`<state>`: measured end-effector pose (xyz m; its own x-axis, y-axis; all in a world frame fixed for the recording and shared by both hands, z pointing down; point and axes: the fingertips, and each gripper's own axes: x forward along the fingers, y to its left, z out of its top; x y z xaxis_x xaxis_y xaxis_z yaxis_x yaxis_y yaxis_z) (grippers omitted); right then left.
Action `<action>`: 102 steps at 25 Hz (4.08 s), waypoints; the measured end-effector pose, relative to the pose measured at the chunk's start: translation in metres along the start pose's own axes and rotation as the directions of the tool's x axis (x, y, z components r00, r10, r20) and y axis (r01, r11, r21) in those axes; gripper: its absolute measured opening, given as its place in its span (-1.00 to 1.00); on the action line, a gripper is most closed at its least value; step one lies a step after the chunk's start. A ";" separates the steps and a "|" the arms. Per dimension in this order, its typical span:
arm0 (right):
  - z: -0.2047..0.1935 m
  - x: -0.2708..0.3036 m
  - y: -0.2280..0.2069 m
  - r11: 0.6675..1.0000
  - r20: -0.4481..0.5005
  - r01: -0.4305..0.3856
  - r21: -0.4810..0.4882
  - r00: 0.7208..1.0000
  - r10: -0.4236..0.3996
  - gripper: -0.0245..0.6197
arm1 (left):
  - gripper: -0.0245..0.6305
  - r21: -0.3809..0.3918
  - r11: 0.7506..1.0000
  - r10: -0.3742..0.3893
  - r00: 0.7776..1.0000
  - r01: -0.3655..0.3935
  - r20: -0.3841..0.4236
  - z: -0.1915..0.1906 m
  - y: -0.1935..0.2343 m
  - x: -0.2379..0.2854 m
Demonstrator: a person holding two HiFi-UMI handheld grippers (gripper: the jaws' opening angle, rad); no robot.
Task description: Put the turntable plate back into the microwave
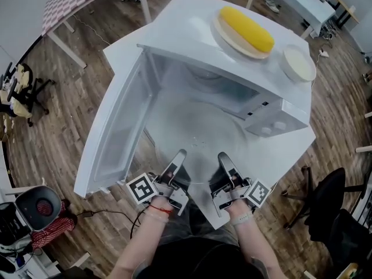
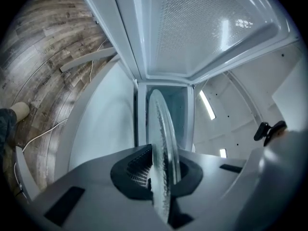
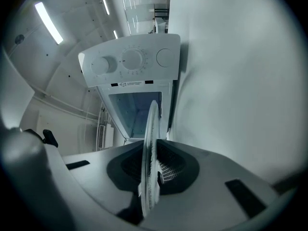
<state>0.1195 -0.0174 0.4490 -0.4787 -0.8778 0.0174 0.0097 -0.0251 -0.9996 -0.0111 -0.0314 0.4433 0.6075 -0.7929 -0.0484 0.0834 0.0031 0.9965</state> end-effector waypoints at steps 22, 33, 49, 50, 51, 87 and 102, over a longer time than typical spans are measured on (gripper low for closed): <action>0.034 0.051 -0.008 1.000 0.059 -0.004 0.001 0.998 0.004 -0.80 | -0.83 -0.001 1.000 -0.002 1.000 0.002 0.013 0.034 0.010 0.050; 0.047 0.067 -0.014 1.000 0.088 0.005 0.009 0.996 -0.006 -0.80 | -0.83 -0.010 1.000 -0.002 1.000 0.002 0.012 0.045 0.016 0.068; 0.061 0.089 -0.016 0.999 0.120 0.007 0.037 0.993 -0.011 -0.80 | -0.83 -0.049 0.999 -0.009 0.999 0.012 0.044 0.061 0.019 0.089; 0.062 0.090 -0.016 0.999 0.122 0.007 0.035 0.992 -0.011 -0.80 | -0.83 -0.048 0.999 -0.009 0.999 0.011 0.045 0.061 0.020 0.089; 0.063 0.091 -0.016 0.999 0.124 0.007 0.033 0.992 -0.011 -0.80 | -0.83 -0.046 0.999 -0.009 0.999 0.012 0.046 0.062 0.020 0.090; 0.055 0.087 0.003 0.997 0.104 -0.081 0.002 0.991 0.080 -0.78 | -0.83 -0.086 0.996 0.020 0.995 -0.012 0.098 0.077 0.008 0.109; 0.069 0.099 0.000 0.997 0.140 -0.076 0.006 0.987 0.074 -0.78 | -0.83 -0.100 0.995 0.019 0.994 -0.008 0.106 0.084 0.013 0.128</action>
<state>0.1332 -0.1372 0.4523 -0.3487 -0.9357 -0.0538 0.0515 0.0382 -0.9979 0.0017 -0.1837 0.4559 0.5216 -0.8529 -0.0223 0.1572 0.0704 0.9851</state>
